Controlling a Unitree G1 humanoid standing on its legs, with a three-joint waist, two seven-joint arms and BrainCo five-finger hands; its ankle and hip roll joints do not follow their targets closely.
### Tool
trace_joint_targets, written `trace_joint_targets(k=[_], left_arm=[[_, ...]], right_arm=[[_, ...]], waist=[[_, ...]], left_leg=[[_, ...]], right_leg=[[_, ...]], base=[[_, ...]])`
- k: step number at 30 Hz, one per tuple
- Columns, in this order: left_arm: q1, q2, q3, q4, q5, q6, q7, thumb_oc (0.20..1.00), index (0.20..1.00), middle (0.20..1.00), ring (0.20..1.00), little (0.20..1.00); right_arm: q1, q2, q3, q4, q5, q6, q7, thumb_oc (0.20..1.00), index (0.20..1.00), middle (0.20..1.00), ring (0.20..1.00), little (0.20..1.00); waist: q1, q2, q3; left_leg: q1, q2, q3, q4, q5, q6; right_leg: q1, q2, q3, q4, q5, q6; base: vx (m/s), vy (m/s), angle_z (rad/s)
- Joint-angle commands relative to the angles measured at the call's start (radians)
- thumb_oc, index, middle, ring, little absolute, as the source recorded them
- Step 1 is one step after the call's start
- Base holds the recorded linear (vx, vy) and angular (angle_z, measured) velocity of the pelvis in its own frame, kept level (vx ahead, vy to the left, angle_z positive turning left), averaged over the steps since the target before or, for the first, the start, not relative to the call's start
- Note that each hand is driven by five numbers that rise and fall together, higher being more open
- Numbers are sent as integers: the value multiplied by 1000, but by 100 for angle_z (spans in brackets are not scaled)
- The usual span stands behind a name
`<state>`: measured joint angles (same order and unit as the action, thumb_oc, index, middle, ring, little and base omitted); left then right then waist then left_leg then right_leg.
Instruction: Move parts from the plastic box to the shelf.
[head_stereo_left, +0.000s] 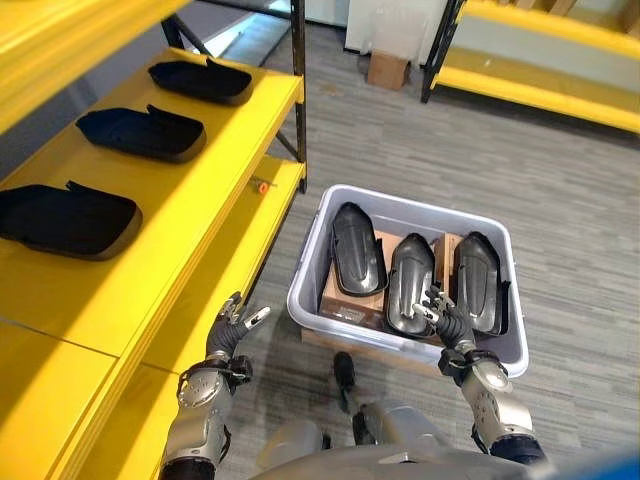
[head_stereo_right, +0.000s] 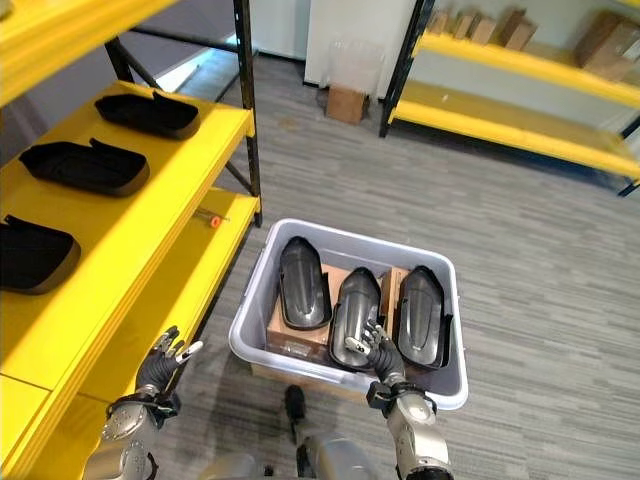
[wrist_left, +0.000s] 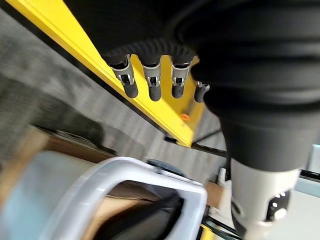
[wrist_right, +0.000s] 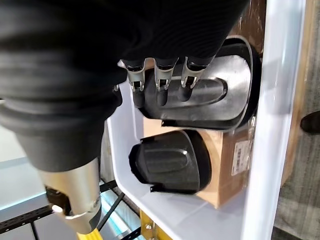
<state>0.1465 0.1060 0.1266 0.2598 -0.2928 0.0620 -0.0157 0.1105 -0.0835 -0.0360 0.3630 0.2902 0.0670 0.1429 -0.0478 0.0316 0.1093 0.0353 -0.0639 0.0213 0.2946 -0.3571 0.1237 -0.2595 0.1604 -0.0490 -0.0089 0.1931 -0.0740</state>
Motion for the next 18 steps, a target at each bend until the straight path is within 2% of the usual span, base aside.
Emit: trace_joint_targets(k=[1, 18], left_arm=[[-5, 4, -38, -64, 4, -52, -7, 1000, 1000, 1000, 1000, 1000], [6, 19, -53, -38, -13, -49, -9, 1000, 1000, 1000, 1000, 1000]], right_arm=[[28, -39, -19, -83, 8, -49, -9, 1000, 1000, 1000, 1000, 1000], [29, -58, -34, -71, 9, -45, -8, 1000, 1000, 1000, 1000, 1000]], waist=[[-20, 39, -20], [-42, 52, -41]], left_leg=[[107, 92, -5, -378, 387, -148], [126, 122, 5, -379, 394, -151]], right_leg=[[55, -112, 12, -38, -92, 86], [83, -87, 22, -59, -95, 78]], base=[[185, -69, -67], [68, -30, -8]])
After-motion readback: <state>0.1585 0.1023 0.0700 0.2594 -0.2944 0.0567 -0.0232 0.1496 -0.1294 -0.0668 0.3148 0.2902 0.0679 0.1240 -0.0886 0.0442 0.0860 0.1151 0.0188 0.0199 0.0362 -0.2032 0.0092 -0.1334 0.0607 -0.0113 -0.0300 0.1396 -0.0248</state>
